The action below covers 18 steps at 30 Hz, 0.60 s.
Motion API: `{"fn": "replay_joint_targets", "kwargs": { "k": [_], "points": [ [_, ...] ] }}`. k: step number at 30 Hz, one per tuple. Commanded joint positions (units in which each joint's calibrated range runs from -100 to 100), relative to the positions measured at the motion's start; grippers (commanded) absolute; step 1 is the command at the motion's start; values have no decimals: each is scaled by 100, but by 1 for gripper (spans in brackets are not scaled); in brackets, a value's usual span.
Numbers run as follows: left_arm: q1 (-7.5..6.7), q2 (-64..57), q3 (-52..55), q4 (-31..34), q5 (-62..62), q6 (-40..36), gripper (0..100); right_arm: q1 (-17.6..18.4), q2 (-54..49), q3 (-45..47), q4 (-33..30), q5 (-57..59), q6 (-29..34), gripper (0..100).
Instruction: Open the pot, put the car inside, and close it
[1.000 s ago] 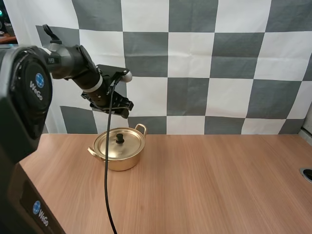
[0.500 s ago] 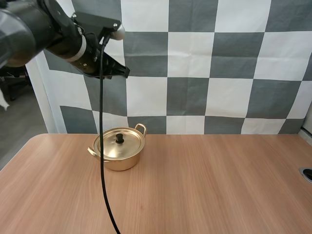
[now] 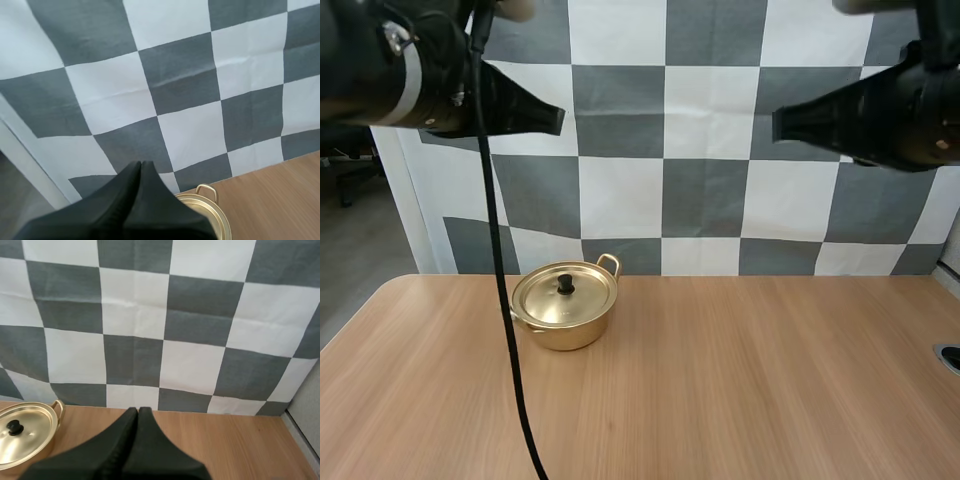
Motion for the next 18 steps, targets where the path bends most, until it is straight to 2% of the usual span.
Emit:
{"fn": "replay_joint_targets", "kwargs": {
  "k": [1, 5, 9, 13, 18],
  "points": [
    [0, -1179, 945, 42, -612, -960, 0, -3, 3, 1070, -118, -730, 31, 0],
    [0, -2101, 2262, 52, -1612, -1001, 0, -3, 3, 1631, -213, -1276, 31, 0],
    [0, -2971, 3693, 35, -3387, -1024, 0, -3, 3, 2200, -213, -1989, 162, 0],
    [0, -3472, 4918, 21, -5018, -1196, 0, -3, 16, 2895, -250, -3103, 471, 0],
    [0, -3794, 5853, -95, -6387, -1196, 0, -3, 16, 3861, -372, -4670, 518, 0]
  ]
}}
